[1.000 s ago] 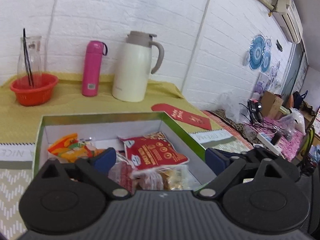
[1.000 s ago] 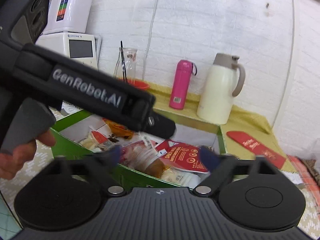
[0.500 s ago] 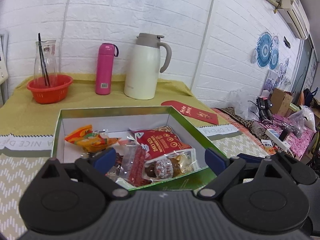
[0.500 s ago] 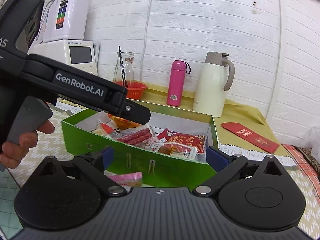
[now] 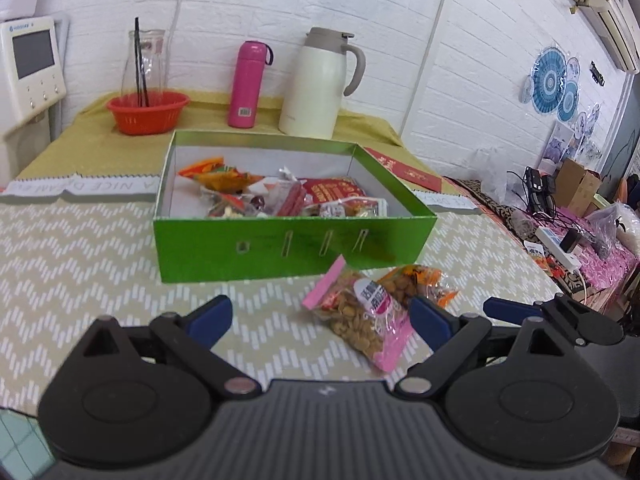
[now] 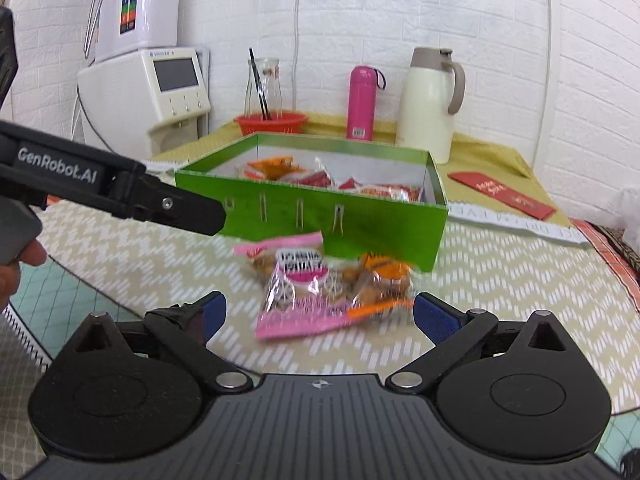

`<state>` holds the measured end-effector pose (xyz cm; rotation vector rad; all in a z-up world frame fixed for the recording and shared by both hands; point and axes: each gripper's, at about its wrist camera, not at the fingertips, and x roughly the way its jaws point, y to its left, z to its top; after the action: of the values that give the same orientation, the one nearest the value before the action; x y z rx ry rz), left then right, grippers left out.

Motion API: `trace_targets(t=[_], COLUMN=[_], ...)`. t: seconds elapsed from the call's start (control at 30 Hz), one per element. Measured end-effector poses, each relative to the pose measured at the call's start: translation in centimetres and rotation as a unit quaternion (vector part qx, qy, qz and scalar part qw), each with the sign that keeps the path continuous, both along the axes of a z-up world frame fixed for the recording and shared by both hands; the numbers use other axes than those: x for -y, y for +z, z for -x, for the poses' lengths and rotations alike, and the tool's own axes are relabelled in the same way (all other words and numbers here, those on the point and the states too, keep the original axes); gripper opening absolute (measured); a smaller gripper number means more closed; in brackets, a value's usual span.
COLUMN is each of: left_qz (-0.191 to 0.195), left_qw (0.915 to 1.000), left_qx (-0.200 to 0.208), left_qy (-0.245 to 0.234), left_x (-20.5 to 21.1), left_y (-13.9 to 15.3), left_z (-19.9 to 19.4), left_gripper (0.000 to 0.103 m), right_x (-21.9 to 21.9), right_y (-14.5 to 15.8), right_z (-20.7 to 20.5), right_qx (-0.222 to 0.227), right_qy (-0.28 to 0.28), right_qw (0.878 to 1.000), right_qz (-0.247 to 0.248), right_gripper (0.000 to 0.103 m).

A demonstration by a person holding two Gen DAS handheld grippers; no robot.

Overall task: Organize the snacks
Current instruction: 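Withdraw both tools and move the right gripper to the orange-labelled bag, then grasp the orange-labelled seed bag with the right gripper and lift it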

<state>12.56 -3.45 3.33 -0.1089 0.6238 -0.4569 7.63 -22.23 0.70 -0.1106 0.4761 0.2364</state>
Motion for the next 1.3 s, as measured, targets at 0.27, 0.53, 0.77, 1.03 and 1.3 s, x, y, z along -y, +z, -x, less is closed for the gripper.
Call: trace_targets(t=[0.27, 0.53, 0.77, 1.03, 1.3], left_qz=[0.016, 0.022, 0.017, 0.02, 0.037], left_qw=[0.9993, 0.9994, 0.9991, 0.9981, 0.9947], left_qx=[-0.031, -0.025, -0.039, -0.055, -0.062], left_qy=[-0.013, -0.008, -0.005, -0.02, -0.074], left_x=[-0.6, -1.6, -1.9, -1.5, -0.8], left_y=[-1.0, -0.7, -1.5, -2.4, -2.3], left_z=[1.5, 2.3, 2.3, 2.2, 3.9], left_gripper=[0.091, 0.091, 0.091, 0.091, 0.091], right_x=[0.2, 1.7, 2.2, 3.7, 2.7], right_y=[-0.5, 0.4, -1.1, -1.6, -1.6], right_z=[0.6, -3.1, -6.3, -3.1, 3.5], right_qx=[-0.01, 0.0, -0.031, -0.036, -0.037], right_qy=[-0.009, -0.055, -0.07, -0.091, -0.016], right_qw=[1.0, 0.998, 0.997, 0.995, 0.998], right_qz=[0.016, 0.002, -0.001, -0.033, -0.039], right_gripper=[0.103, 0.103, 0.103, 0.084, 0.08])
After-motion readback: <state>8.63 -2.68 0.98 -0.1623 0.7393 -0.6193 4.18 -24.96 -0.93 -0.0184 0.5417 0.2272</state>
